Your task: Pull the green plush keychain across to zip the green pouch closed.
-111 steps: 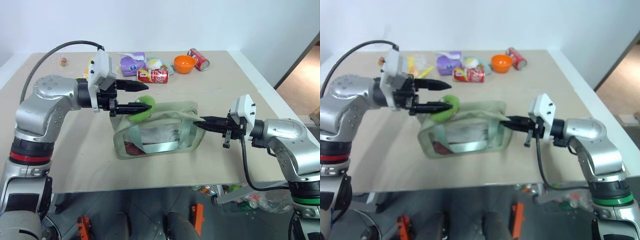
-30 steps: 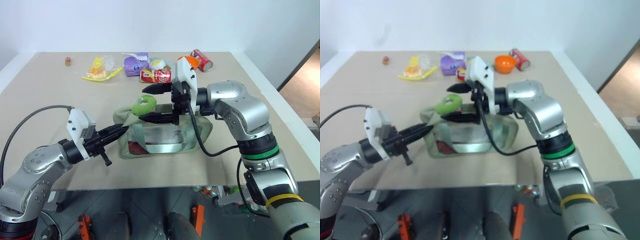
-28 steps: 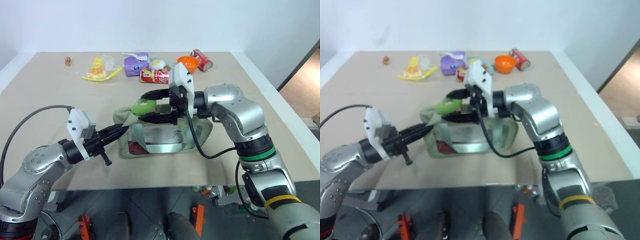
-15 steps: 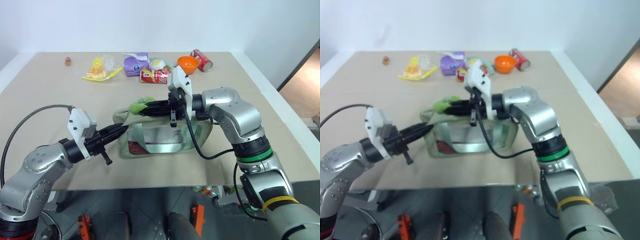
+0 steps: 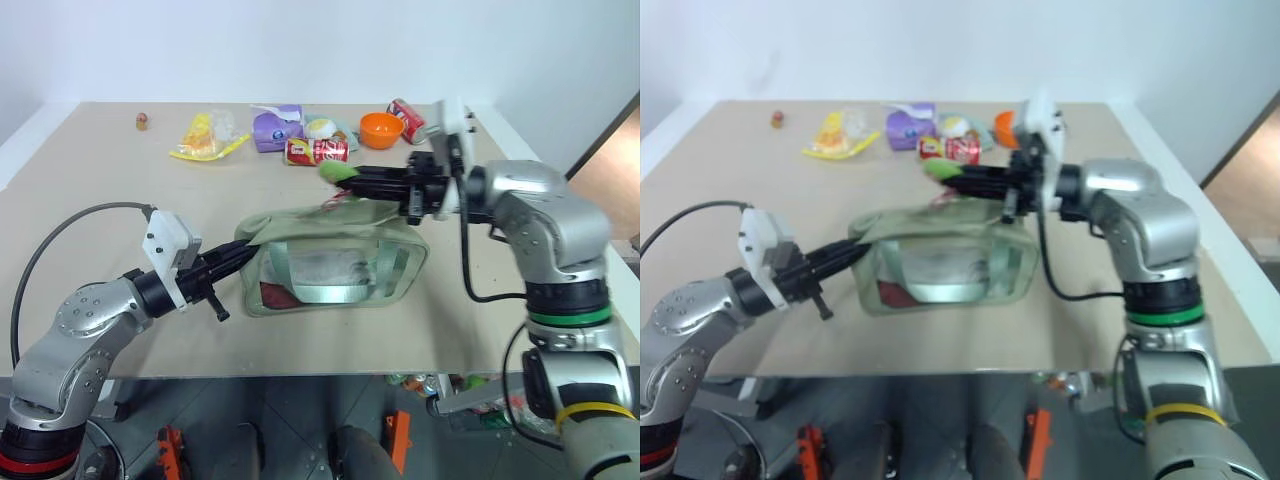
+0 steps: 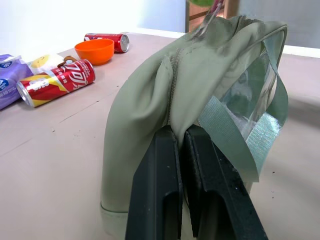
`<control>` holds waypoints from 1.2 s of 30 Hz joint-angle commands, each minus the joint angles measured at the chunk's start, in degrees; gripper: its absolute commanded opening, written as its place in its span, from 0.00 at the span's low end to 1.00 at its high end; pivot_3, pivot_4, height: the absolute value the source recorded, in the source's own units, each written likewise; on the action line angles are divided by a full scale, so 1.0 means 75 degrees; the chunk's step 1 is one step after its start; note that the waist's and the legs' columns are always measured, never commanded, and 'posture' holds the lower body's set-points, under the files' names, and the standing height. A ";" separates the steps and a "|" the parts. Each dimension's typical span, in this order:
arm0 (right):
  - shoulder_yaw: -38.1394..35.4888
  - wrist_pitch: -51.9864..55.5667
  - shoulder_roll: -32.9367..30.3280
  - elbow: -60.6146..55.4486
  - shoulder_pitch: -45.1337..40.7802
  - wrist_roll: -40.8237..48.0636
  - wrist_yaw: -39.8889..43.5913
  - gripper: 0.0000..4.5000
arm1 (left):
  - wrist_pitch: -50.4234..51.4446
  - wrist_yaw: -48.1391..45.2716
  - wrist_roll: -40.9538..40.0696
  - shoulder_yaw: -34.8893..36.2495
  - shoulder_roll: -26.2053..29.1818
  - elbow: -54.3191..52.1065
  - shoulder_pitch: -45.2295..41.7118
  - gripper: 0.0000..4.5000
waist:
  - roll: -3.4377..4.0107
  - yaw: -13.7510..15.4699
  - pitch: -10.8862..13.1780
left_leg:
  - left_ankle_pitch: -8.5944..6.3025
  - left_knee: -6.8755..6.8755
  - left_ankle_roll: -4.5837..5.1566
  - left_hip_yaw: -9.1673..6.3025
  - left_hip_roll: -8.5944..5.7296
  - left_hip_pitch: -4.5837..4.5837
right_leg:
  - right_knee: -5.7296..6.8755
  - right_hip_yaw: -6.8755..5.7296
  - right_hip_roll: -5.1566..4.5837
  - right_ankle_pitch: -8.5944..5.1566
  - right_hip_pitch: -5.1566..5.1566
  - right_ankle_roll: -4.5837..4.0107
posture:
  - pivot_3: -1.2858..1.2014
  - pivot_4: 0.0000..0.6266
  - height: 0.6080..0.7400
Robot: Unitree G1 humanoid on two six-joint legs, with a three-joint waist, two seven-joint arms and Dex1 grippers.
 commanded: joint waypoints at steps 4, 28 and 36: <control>-0.0982 -0.0719 -0.0871 0.0258 0.0457 -0.0299 -0.0194 0.01 | 0.0075 0.0075 0.0089 0.0024 -0.0007 0.0272 -0.0059 0.00 | 0.0001 -0.0008 0.0000 | -0.0001 -0.0004 0.0003 0.0006 0.0003 0.0004 | -0.0003 0.0005 0.0005 -0.0001 -0.0002 0.0005 | 0.52 0.24 1.00; 0.0748 -0.1562 0.1120 -0.0511 0.4258 -0.2660 -0.3434 0.01 | -0.0025 0.0745 0.0559 -0.0122 -0.0612 0.0067 -0.0293 0.00 | -0.0026 -0.0141 -0.0020 | 0.0004 0.0009 -0.0002 0.0012 0.0017 0.0034 | 0.0000 0.0024 0.0028 0.0010 0.0019 -0.0008 | 0.52 0.24 1.00; -0.0680 -0.0898 0.1025 -0.0871 0.3548 -0.1283 -0.3053 0.29 | 0.0323 0.0899 0.0007 0.0328 -0.0807 0.0210 -0.0505 0.23 | -0.0023 -0.0180 -0.0017 | 0.0017 0.0007 0.0011 0.0011 0.0016 0.0044 | 0.0000 0.0026 0.0029 0.0026 0.0025 -0.0020 | 0.52 0.24 1.00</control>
